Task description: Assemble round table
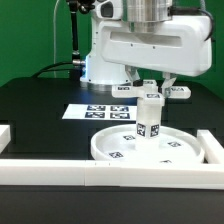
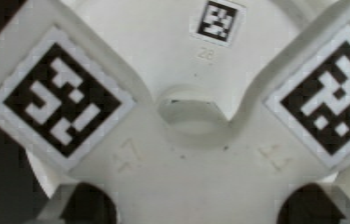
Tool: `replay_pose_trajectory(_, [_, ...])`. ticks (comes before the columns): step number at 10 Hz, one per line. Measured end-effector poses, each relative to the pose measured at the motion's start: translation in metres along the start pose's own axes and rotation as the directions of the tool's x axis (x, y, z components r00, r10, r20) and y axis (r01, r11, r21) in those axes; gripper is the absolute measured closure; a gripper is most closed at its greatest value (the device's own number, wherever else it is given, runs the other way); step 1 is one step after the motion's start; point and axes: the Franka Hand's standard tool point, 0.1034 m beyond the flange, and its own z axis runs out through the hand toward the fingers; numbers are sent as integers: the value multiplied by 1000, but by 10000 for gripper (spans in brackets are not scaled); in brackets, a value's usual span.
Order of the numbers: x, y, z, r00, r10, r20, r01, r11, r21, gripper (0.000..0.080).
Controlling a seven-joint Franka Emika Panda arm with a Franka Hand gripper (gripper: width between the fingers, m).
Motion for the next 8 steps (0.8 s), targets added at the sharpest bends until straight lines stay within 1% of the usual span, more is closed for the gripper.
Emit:
replay_pose_trajectory(1, [0, -1, 0, 997, 76, -5, -76, 997, 1, 354])
replay_pose_trajectory(2, [2, -2, 0, 984, 179, -9, -179, 984, 28, 354])
replay_pose_trajectory(3, [1, -2, 0, 970, 244, -8, -244, 969, 30, 354])
replay_pose_trajectory(4, [2, -3, 0, 944, 330, -4, -330, 944, 27, 354])
replay_pose_trajectory(5, [2, -2, 0, 917, 399, 3, -399, 916, 30, 354])
replay_pose_trajectory(6, [3, -3, 0, 899, 437, 9, -437, 899, 36, 354])
replay_pose_trajectory(8, [3, -3, 1, 872, 490, 16, -490, 871, 33, 354])
